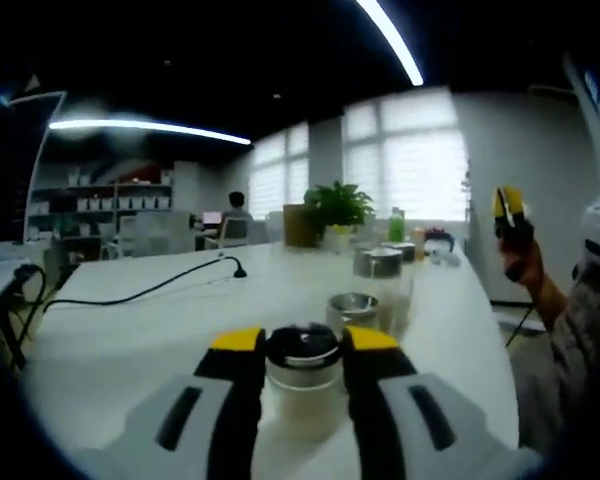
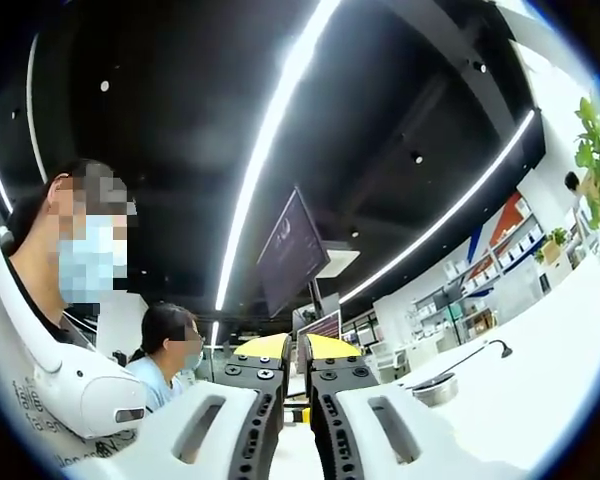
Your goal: Rotate the seasoning bottle until the label or dispensing opening points toward the visible target arrow and the bottle remains upright within the marked orientation range
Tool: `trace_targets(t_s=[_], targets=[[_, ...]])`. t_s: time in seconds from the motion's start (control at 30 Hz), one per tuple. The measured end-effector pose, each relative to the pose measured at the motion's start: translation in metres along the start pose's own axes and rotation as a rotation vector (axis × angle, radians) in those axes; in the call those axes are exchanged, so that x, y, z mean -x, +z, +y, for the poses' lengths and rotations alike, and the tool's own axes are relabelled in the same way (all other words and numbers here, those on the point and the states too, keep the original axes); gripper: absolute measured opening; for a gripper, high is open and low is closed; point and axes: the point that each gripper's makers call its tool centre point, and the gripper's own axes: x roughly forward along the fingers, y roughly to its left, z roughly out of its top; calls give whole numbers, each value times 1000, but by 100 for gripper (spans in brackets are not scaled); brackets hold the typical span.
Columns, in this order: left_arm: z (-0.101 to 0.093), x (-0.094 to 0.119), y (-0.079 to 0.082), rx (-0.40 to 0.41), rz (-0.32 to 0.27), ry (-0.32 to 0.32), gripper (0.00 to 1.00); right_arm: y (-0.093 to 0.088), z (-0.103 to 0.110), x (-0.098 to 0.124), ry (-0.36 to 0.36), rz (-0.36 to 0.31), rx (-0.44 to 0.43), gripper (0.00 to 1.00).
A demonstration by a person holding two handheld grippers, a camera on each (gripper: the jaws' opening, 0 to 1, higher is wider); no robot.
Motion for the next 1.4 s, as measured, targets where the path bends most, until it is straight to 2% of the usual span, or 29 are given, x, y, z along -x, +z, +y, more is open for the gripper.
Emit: trace_targets(t_s=[0.27,0.4,0.67,0.77,0.93,1.1,1.23,1.33,1.4], targets=[[-1,-1,-1,-18,11,-26,32,0,1,1,9,2,1,3],[1,-2,-2,8,6,-39,32,1,1,1,8,-3,-4,4],[-1,-2,-2,7,15,-60,32,0,0,0,11,-4,-16,3],[-5,-1,-4,69,24,-110,32,2,-1,1,8,-8,-21,3],[-1,-2,-5,66,4,-103,32,4,0,1,12,-9,-18,3],[-1,-2,-5,52,7,-109,32,8,0,2,17,-20,-20,3],[-1,0,-5,71,8,-111,34,10,-1,3,8,-34,-9,4],[1,8,6,42,-19,-80,39,15,0,4,7,-52,10,6],[1,17,14,38,-42,-62,39,15,-4,4,-11,-50,22,11]])
